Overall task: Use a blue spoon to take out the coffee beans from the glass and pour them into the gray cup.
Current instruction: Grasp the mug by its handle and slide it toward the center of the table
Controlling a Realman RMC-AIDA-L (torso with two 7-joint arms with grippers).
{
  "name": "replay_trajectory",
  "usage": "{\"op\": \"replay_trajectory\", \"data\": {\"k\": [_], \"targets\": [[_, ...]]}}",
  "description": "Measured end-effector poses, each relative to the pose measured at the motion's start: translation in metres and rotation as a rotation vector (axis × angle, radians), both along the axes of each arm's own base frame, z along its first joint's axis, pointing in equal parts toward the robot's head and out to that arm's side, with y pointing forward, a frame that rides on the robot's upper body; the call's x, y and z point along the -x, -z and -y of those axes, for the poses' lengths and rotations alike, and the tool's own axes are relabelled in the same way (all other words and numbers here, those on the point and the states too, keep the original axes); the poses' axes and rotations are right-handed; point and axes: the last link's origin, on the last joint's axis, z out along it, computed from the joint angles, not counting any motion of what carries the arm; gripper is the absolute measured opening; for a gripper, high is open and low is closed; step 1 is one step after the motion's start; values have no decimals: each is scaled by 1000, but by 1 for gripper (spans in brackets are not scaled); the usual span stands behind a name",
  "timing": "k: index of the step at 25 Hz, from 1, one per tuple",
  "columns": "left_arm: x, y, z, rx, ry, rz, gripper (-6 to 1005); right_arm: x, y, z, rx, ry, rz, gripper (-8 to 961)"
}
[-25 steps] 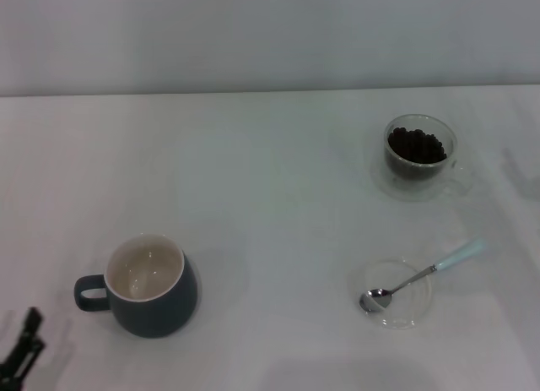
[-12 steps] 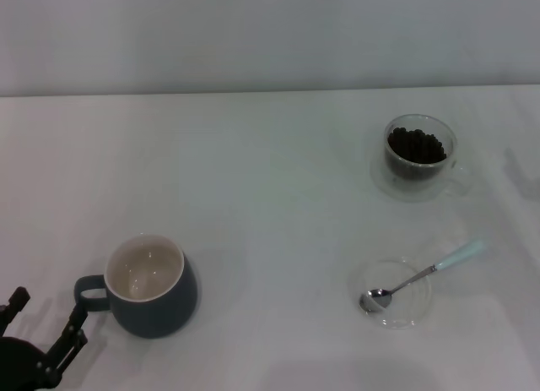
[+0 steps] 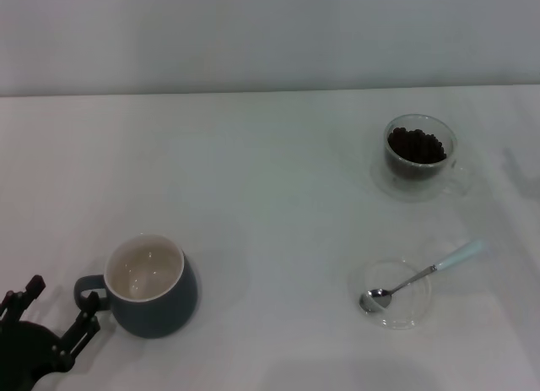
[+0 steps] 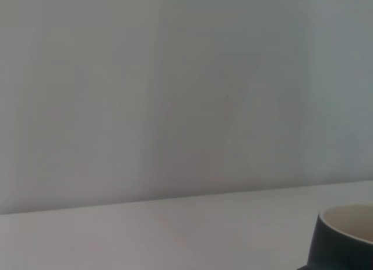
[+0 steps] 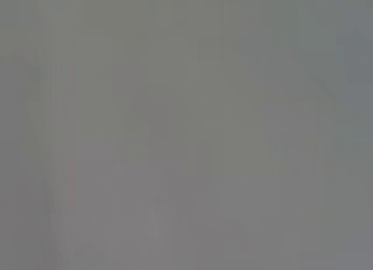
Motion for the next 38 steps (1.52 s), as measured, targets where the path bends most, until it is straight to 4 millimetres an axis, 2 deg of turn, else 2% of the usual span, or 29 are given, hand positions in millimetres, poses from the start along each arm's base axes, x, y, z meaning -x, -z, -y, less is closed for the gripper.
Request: {"op": "replay_trajectory", "data": {"k": [6,7,14,24,29,35,38], "targets": [[1,1,-3,6,-9,-11,829,0,-1,0,-4,2,-2,867],[1,3,-7,14,-9,-20,716,0,-1,0,-5,1,-2,867],[-4,7,-17,33,8,-32,574,1,0,-1,-4,-2,-6,867],[-5,8,-18,35,10,-33,496,1,0,-1,-8,-1,-12,866],[-7,8,-21,37,20,-34,272,2,0,-2,-7,-2,-11,866],[-15,11,-29,39,45,-23,127,3,1,-3,-3,-6,-10,866],[-20,14,-33,42,58,-25,126,3,1,-3,-1,-8,-9,865]]}}
